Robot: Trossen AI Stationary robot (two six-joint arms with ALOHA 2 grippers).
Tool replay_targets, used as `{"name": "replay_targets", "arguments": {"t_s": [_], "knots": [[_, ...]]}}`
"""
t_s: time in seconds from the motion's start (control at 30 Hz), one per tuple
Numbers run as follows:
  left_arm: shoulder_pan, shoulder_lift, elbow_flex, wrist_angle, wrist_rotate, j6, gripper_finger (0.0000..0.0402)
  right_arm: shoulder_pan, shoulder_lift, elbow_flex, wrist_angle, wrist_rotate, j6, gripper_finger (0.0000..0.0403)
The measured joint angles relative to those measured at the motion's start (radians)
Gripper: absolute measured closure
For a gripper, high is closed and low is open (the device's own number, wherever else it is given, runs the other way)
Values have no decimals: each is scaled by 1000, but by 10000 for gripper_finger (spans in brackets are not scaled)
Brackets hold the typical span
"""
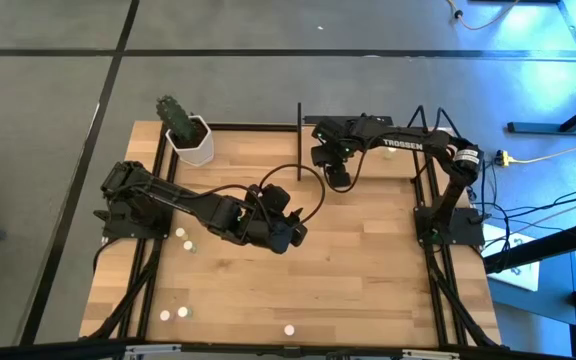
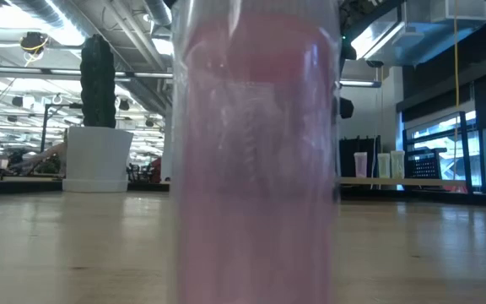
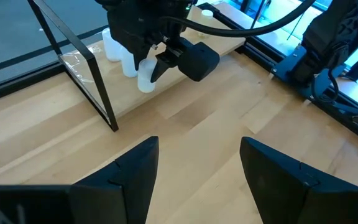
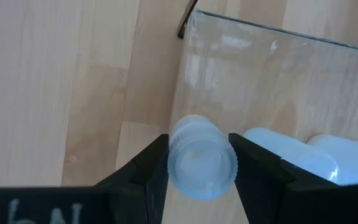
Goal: Pick and place medicine bottles onto shelf by color
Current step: Put the transparent pill bottle on the shelf aligned with the other transparent pill bottles
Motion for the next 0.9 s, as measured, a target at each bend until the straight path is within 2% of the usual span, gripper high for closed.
{"name": "replay_targets", "arguments": {"t_s": [0.23,0.6,0.8,0.9], "knots": [[0,0,0,0,0,0,182,0,0,0,5,0,0,241],[-1,0,0,0,0,0,182,0,0,0,12,3,0,203],[-1,0,0,0,0,1,182,0,0,1,32,4,0,197],[-1,0,0,0,0,1,182,0,0,1,44,37,0,197]]}}
